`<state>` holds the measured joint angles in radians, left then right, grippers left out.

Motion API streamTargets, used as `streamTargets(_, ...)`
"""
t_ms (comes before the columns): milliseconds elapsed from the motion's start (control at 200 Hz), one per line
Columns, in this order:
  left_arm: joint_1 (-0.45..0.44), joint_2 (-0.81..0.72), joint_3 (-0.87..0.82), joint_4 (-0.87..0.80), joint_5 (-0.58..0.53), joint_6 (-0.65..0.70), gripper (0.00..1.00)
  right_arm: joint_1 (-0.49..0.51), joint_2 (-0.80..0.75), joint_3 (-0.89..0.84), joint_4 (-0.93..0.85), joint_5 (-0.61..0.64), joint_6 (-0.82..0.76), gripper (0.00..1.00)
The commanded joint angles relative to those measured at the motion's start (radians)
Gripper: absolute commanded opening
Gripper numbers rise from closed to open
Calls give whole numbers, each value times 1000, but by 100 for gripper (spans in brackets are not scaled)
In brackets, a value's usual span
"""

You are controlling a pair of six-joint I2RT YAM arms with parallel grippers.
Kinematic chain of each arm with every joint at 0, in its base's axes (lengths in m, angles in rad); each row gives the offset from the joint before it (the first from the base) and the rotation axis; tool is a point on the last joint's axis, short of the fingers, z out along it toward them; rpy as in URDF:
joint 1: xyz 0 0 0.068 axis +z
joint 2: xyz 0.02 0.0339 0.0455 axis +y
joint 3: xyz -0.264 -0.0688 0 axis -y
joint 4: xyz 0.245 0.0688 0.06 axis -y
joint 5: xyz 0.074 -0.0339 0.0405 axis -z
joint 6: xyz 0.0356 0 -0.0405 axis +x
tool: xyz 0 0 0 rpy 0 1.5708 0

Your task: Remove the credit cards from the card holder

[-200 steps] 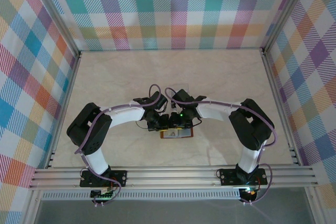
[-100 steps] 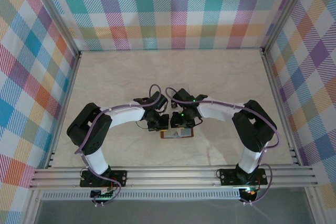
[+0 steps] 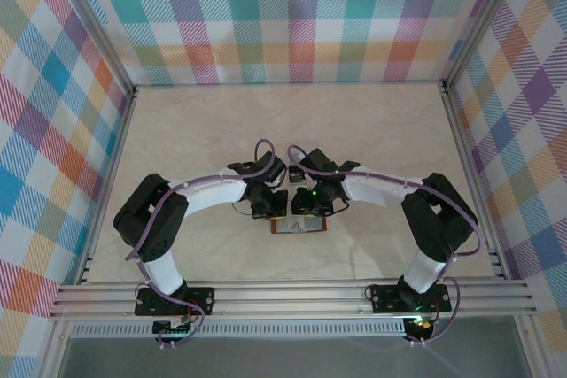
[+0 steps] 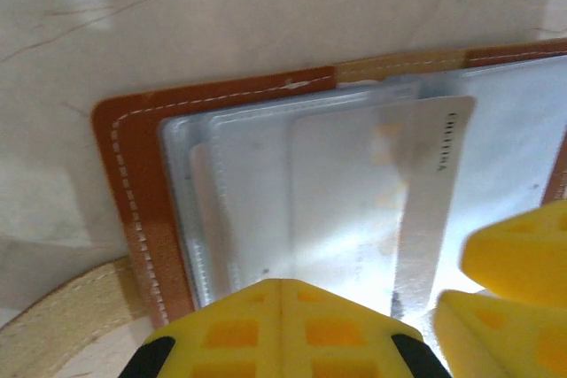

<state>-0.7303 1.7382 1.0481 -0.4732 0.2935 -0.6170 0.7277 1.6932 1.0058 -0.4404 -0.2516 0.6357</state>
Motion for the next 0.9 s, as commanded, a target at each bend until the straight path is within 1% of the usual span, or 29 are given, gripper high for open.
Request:
streamTargets(0, -23, -5, 36, -36, -9, 0, 3, -18, -26, -37, 56, -50, 11, 28)
streamTargets(180, -30, 29, 53, -35, -5, 4, 3, -40, -16, -66, 92, -77, 12, 27)
streamTargets(305, -30, 67, 64, -77, -47, 24, 2, -51, -14, -85, 111, -82, 16, 26)
streamTargets(475, -29, 94, 59, -81, -45, 33, 3, -59, -3, -96, 114, -96, 12, 25)
streamTargets(820, -30, 106, 53, -69, -35, 29, 2, -69, 43, -119, 217, -229, 40, 25)
streamTargets(895, -31, 107, 51, -65, -28, 27, 3, -70, 55, -124, 233, -241, 51, 25)
